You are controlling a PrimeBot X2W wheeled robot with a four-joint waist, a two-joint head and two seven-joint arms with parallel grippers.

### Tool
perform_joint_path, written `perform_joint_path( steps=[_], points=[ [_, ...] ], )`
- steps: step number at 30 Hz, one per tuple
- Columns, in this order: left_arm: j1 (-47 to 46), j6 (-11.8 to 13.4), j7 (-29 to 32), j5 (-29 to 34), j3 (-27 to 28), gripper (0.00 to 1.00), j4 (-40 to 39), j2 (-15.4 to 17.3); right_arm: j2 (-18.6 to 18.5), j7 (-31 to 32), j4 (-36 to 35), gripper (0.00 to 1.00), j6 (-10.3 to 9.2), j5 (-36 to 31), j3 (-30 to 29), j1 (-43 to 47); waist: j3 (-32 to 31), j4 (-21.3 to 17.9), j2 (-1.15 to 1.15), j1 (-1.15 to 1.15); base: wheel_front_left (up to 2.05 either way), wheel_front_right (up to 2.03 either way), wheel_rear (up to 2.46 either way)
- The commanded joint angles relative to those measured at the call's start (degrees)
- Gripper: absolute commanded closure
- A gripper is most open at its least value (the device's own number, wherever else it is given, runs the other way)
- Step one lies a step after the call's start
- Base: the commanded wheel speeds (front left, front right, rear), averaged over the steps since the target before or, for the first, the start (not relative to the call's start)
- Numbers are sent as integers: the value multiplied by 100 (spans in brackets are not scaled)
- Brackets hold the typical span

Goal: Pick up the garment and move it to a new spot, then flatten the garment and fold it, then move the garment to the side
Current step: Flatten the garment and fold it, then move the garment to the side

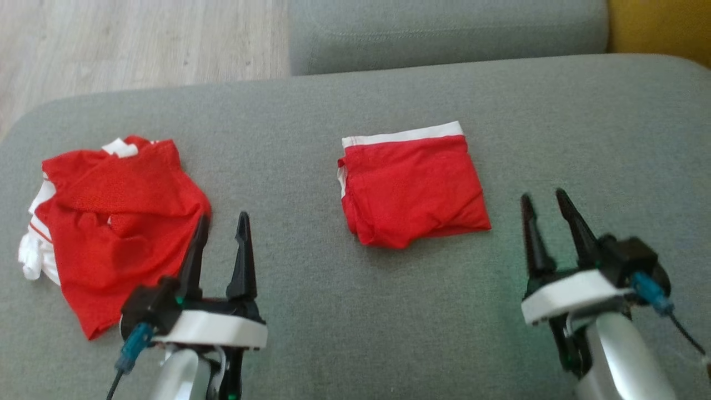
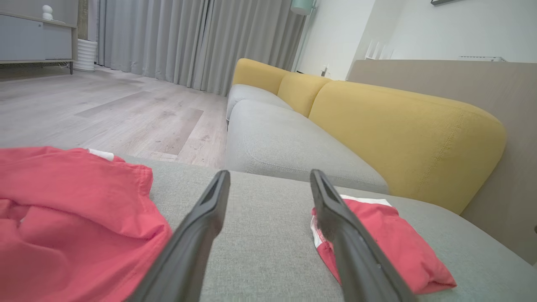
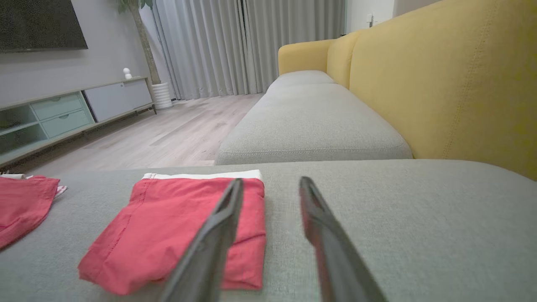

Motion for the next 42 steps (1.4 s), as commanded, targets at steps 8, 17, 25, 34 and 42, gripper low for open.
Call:
perform_joint_path(
  steps=[8,17,25,34,42],
  points=[
    [115,-10,-55,40,266,0,-128,40,55,-61,-405,0,-4,86,102,222,-189,-68,0,1,0,0,0],
    [110,13,-55,41,215,0,-161,40,56,-61,-428,0,-4,103,115,249,-148,-16,0,1,0,0,0],
    [-110,-5,-55,-35,105,0,-157,40,56,194,-164,0,-4,11,-16,-110,207,166,0,1,0,0,0],
    [-538,-32,-55,-79,-114,0,-203,40,56,807,686,0,-4,-185,-173,-1084,785,551,0,1,0,0,0],
    [-754,-39,-55,-86,-245,0,-159,40,56,1138,2022,0,-4,185,-283,-1806,1040,824,0,1,0,0,0]
  ],
)
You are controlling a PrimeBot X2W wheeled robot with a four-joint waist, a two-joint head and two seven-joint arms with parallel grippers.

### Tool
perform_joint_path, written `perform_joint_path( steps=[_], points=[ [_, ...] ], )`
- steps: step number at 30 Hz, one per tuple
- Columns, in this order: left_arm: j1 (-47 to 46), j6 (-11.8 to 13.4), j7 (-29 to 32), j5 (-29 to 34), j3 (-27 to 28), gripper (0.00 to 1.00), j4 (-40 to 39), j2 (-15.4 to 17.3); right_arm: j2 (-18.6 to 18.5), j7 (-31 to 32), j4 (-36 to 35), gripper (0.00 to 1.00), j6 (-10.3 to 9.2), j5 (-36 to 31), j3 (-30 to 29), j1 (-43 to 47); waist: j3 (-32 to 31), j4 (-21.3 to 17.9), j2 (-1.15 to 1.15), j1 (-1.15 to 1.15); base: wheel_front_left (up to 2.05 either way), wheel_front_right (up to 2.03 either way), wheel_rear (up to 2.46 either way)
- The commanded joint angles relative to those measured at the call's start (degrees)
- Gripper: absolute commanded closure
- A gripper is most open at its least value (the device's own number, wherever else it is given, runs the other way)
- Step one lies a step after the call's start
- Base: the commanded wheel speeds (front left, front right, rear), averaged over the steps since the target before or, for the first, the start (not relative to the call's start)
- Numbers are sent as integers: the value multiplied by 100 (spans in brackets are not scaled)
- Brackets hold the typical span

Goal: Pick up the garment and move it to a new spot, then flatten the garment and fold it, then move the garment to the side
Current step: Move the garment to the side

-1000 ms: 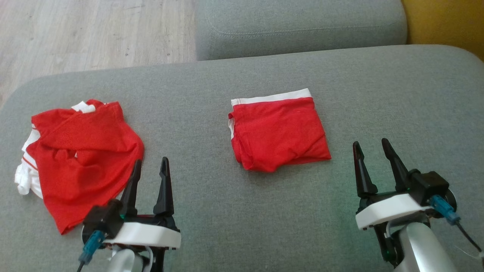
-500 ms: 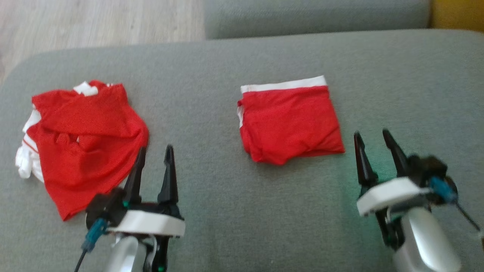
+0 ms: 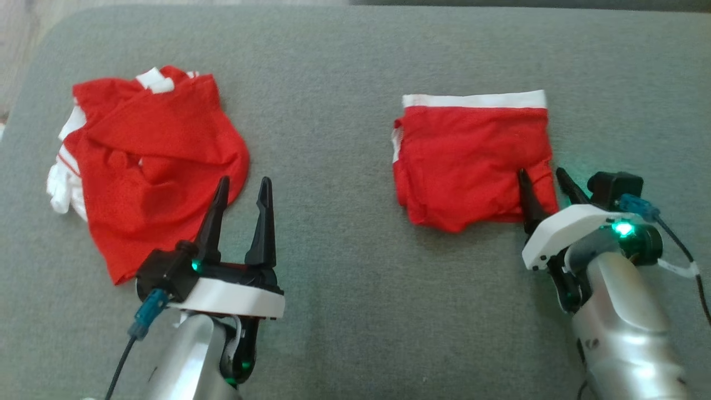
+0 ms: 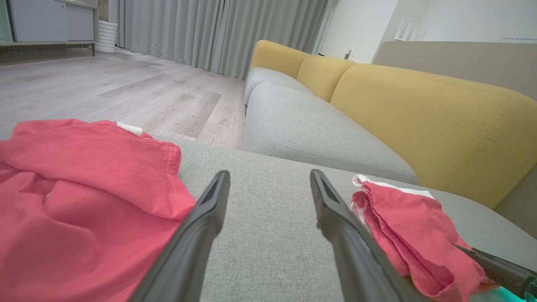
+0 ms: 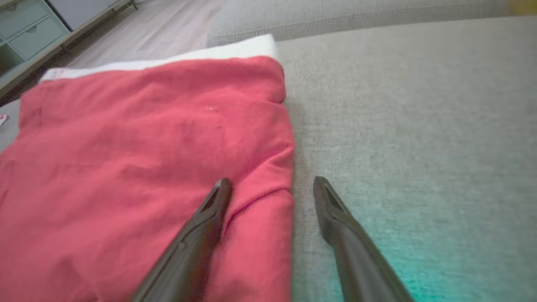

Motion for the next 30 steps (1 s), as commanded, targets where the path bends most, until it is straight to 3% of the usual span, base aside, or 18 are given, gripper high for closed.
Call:
perform_joint_path(
  steps=[1,9,11,23,30],
  points=[
    [-221,-5,-55,-19,136,0,-145,41,31,-28,-46,0,-4,-33,129,-207,63,69,0,-1,0,0,0],
    [-296,4,-55,3,120,0,-176,41,31,-277,849,0,-4,-78,417,-652,145,132,0,-1,0,0,0],
    [-309,6,-55,14,104,0,-178,41,31,-364,991,100,-4,-86,500,-728,135,118,0,-1,0,0,0],
    [-353,43,-55,37,-114,0,-197,41,11,-872,1335,100,-4,-1103,595,-1063,-93,-263,0,-1,0,0,0],
    [-581,184,-55,-124,-547,0,-186,41,-287,-825,1217,100,-4,-1501,941,-1155,-136,-715,0,-1,0,0,0]
  ],
)
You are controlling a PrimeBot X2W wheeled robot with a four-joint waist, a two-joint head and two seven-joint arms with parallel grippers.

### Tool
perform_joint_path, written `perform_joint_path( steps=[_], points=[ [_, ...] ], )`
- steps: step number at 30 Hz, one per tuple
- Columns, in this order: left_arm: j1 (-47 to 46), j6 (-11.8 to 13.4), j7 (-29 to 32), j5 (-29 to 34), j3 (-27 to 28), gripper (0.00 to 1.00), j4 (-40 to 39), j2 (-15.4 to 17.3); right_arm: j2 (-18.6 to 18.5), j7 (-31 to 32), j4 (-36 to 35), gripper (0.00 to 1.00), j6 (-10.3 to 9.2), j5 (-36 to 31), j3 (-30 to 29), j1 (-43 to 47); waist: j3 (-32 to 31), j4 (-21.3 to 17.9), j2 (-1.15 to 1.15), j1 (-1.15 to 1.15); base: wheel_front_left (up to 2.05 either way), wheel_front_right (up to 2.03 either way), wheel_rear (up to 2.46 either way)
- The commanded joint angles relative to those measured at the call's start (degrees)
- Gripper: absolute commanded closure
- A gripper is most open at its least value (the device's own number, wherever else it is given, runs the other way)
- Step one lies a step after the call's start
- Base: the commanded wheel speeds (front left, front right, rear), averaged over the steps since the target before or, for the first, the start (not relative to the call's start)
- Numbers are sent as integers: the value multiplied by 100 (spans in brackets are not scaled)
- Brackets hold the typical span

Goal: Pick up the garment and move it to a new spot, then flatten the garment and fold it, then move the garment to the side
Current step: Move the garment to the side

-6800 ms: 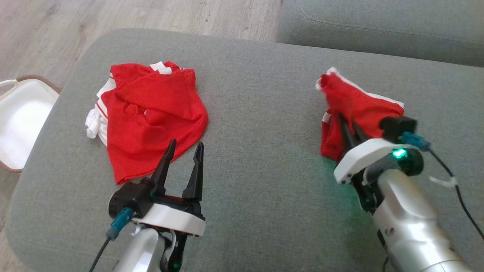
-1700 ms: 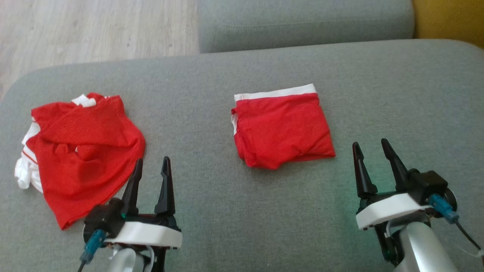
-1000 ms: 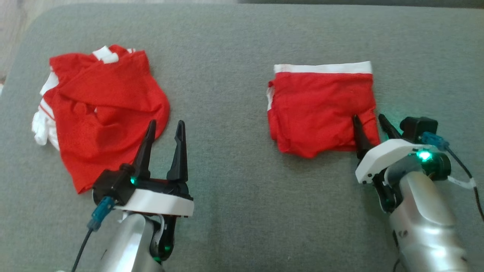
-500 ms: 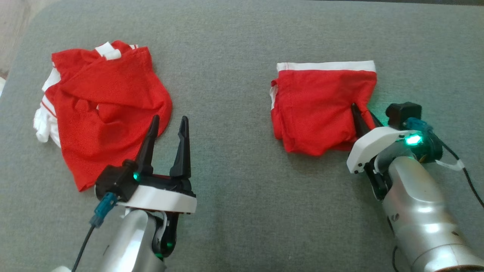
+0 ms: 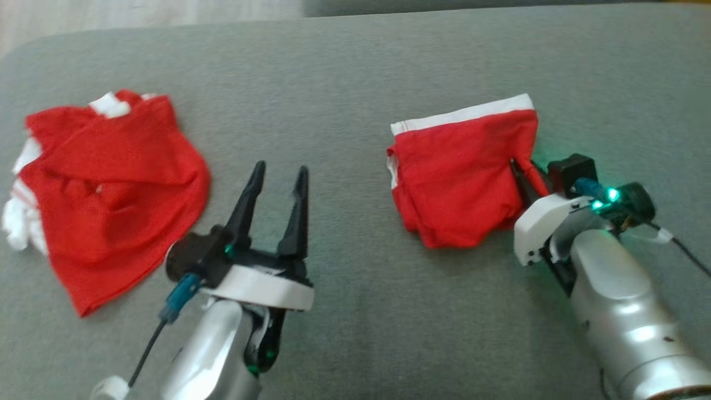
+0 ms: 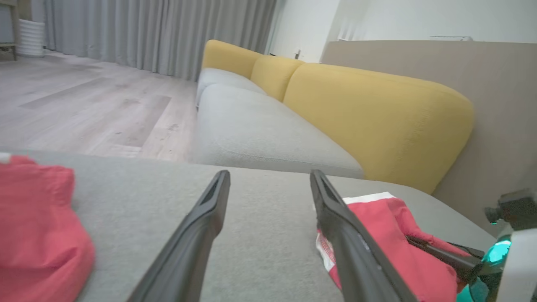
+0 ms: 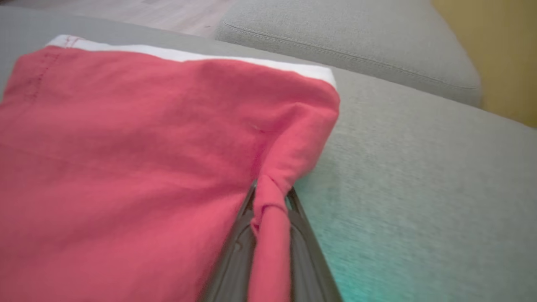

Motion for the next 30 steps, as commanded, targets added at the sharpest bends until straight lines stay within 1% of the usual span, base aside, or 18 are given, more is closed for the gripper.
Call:
perform_joint_path(
  steps=[1,5,8,13,14,19,21,24,27,30],
  points=[
    [-337,64,-55,-53,8,0,-186,42,-170,23,-206,100,-4,-44,231,-258,8,-251,0,0,0,0,0],
    [-482,127,-55,-102,-231,0,-227,42,-639,185,-316,100,-4,11,520,-363,86,-460,0,0,0,0,0],
    [-562,165,-55,-118,-318,0,-278,42,-1082,313,-406,100,-4,196,700,-420,195,-541,0,0,0,0,0],
    [-666,157,-55,-74,-337,0,-372,42,-1961,412,-519,100,-4,567,841,-466,444,-550,0,0,0,0,0],
    [-666,157,-55,-74,-337,0,-372,42,-1961,412,-519,100,-4,567,841,-466,444,-550,0,0,0,0,0],
    [-748,86,-55,-22,-275,0,-412,42,-2668,474,-562,100,-4,792,822,-534,706,-483,0,0,0,0,0],
    [-777,60,-55,-5,-239,0,-421,42,-2853,490,-569,100,-4,878,723,-559,796,-441,0,0,0,0,0],
    [-798,24,-55,23,-172,0,-425,42,-3033,541,-578,100,-4,937,582,-575,893,-391,0,0,0,0,0],
    [-801,-9,-55,48,-118,0,-416,42,-3144,568,-534,100,-4,950,430,-570,943,-348,0,0,0,0,0],
    [-787,-34,-55,47,-89,0,-414,42,-3135,572,-486,100,-4,951,215,-512,948,-312,0,0,0,0,0]
  ],
)
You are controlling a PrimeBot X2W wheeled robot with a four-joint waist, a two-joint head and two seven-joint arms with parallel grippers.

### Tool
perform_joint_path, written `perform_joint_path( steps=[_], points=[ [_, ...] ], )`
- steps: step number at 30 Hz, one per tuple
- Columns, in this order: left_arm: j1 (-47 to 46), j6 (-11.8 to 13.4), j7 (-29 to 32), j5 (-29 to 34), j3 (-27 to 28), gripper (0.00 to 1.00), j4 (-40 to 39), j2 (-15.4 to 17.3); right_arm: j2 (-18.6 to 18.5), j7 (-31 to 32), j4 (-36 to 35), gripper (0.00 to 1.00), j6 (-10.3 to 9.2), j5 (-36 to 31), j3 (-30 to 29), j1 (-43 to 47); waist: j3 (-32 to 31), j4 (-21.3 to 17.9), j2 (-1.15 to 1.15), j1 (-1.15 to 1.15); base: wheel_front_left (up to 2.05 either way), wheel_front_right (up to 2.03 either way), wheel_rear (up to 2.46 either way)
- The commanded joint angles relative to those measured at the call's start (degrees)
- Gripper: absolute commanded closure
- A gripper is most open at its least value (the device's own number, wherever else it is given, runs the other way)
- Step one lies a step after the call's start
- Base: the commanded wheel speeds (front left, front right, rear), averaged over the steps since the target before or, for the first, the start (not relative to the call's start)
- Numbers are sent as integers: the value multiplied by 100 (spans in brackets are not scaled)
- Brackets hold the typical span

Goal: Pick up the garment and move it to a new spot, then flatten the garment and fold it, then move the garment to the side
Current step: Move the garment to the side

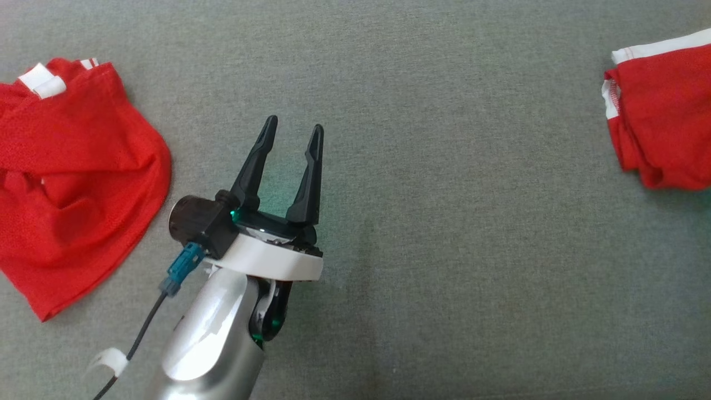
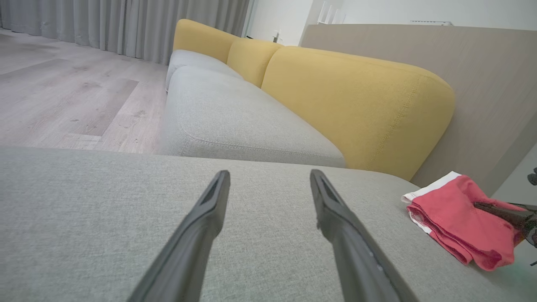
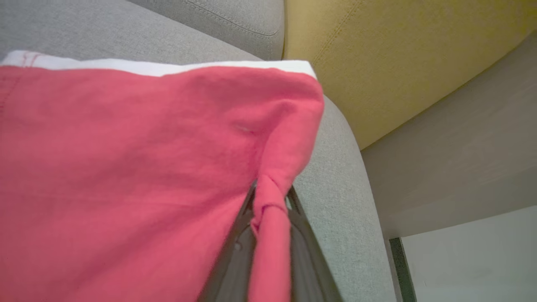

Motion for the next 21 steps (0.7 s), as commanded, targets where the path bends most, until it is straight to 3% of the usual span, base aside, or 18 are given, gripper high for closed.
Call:
perform_joint_path(
  steps=[1,3,4,5,6,14,21],
  points=[
    [-149,-22,-54,35,179,0,-193,48,-207,-36,-105,100,-4,-11,-19,68,-8,13,0,0,0,0,0],
    [-121,-28,-54,34,196,0,-191,48,-171,-53,-106,100,-4,-59,-135,88,-30,18,0,0,0,0,0],
    [-103,-31,-54,35,207,0,-186,48,-149,-66,-114,61,-4,-98,-199,86,-49,19,0,0,0,0,0],
    [-83,-33,-54,37,222,0,-176,48,-128,-74,-121,6,-4,-150,-265,88,-79,19,0,0,0,0,0],
    [-64,-35,-54,41,240,0,-164,48,-95,-72,-122,0,-4,-197,-335,95,-120,19,0,0,0,0,0],
    [143,-4,-54,86,547,0,-142,48,354,-129,-394,0,-4,-481,-710,182,-639,-31,0,0,0,0,0],
    [490,35,-54,153,972,0,-174,48,979,-294,-1184,0,-4,-354,-822,368,-1211,-119,0,0,0,0,0]
  ],
)
